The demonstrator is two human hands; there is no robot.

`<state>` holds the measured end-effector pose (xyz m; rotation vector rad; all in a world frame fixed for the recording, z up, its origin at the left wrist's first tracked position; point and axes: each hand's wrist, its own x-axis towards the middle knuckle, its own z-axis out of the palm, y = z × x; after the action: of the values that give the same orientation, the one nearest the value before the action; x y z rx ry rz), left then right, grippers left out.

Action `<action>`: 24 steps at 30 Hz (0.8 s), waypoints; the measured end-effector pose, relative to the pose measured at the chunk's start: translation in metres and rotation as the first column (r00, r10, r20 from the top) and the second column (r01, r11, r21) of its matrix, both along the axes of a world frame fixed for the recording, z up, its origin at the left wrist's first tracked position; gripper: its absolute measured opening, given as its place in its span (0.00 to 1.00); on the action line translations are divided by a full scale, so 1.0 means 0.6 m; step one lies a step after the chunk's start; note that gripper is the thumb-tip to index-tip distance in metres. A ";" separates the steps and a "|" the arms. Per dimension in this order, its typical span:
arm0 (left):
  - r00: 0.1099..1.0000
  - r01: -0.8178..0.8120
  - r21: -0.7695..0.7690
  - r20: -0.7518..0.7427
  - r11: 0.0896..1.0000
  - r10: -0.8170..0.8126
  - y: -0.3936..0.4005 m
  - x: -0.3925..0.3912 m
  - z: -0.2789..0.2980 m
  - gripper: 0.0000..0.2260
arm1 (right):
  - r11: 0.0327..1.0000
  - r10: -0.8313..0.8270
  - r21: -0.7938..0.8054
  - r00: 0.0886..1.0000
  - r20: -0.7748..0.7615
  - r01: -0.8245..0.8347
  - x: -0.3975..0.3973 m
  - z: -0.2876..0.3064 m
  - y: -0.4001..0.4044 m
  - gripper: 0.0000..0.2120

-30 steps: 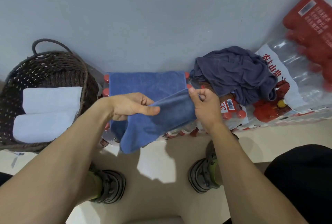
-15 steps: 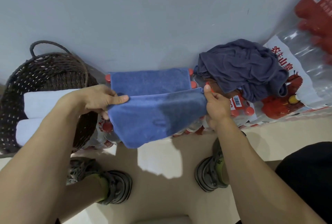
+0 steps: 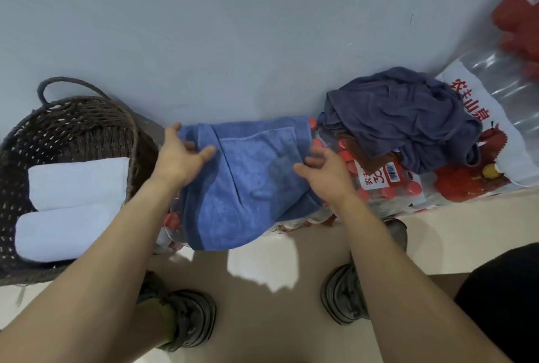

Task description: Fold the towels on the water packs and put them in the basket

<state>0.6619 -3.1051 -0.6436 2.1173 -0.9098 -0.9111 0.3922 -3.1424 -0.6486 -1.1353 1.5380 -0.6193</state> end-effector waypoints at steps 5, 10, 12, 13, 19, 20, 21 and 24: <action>0.960 0.054 0.158 0.262 0.986 -0.095 0.015 -0.010 -0.027 0.34 | 0.984 0.050 -0.147 0.941 -0.334 -0.105 0.034 -0.012 0.011 0.19; 0.950 0.051 0.090 0.302 0.995 -0.076 -0.019 -0.002 -0.022 0.18 | 0.977 0.032 -0.170 0.870 -0.492 -0.132 0.071 -0.010 -0.059 0.22; 0.953 0.060 0.060 0.292 0.996 -0.075 -0.036 0.005 -0.022 0.23 | 0.975 0.065 -0.144 0.832 -0.550 -0.171 0.079 -0.011 -0.090 0.21; 0.952 0.074 0.076 0.293 0.994 -0.093 -0.045 0.009 -0.021 0.24 | 0.971 0.091 -0.130 0.810 -0.580 -0.202 0.082 -0.011 -0.103 0.18; 0.949 0.034 0.075 0.312 0.997 -0.056 -0.067 0.035 -0.034 0.14 | 0.944 0.084 -0.217 0.821 -0.565 -0.246 0.068 -0.008 -0.161 0.13; 0.952 -0.006 0.062 0.307 0.998 -0.013 -0.067 0.037 -0.035 0.13 | 0.949 0.033 -0.249 0.849 -0.527 -0.192 0.060 -0.009 -0.171 0.14; 0.952 -0.052 0.052 0.306 0.997 0.034 -0.068 0.041 -0.037 0.13 | 0.953 -0.010 -0.266 0.866 -0.501 -0.144 0.052 -0.013 -0.179 0.14; 0.943 -0.132 0.071 0.317 0.989 0.103 -0.072 0.050 -0.039 0.14 | 0.959 -0.039 -0.260 0.859 -0.511 -0.111 0.040 -0.031 -0.191 0.17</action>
<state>0.6921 -3.1485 -0.6671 2.4123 -0.8961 -0.5740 0.4165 -3.2568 -0.6670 -1.6422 1.9121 -0.5453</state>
